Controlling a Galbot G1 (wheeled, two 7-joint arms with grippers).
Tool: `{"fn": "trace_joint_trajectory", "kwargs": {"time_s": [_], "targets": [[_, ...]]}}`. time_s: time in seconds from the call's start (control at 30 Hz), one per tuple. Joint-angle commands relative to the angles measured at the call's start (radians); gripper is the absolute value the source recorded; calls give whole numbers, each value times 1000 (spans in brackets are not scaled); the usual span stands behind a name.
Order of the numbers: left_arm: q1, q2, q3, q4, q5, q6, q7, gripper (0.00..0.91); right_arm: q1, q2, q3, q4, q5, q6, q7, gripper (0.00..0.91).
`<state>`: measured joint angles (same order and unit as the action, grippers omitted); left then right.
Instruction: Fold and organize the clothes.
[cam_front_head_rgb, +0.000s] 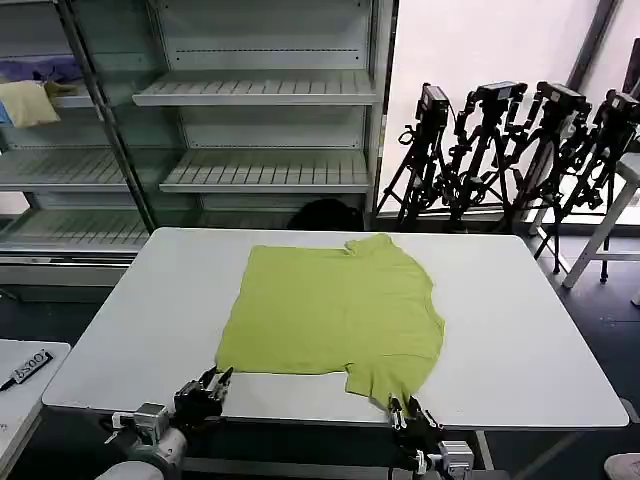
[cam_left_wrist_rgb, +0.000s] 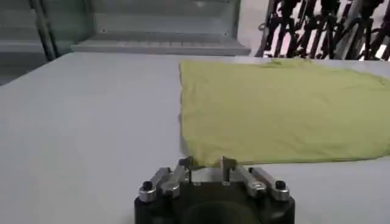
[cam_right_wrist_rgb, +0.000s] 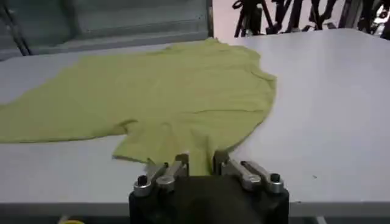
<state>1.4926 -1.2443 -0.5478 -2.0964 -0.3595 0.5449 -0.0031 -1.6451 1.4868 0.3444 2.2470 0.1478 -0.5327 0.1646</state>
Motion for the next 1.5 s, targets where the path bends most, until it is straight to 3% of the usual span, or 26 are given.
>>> {"fn": "trace_joint_trajectory", "kwargs": {"time_s": [0.03, 0.37, 0.63, 0.77, 0.9, 1.5], "targets": [[-14, -1, -6, 12, -4, -2, 1, 0, 0, 0, 1, 1, 0, 10, -5, 0], [-31, 2, -15, 7, -60, -44, 3, 0, 17, 5, 6, 20, 31, 46, 0, 0], [-128, -6, -12, 3, -87, -29, 22, 0, 130, 15, 58, -5, 61, 16, 1, 0], [-238, -21, -8, 52, -122, 29, 7, 0, 237, 15, 88, -58, 74, -21, 0, 0], [-312, -19, 1, 102, -105, 32, -8, 0, 352, 18, 103, -119, 79, -45, 3, 0], [-401, -20, 43, 190, -37, 34, -63, 0, 620, 14, 99, -337, 74, -48, -5, 0]]}}
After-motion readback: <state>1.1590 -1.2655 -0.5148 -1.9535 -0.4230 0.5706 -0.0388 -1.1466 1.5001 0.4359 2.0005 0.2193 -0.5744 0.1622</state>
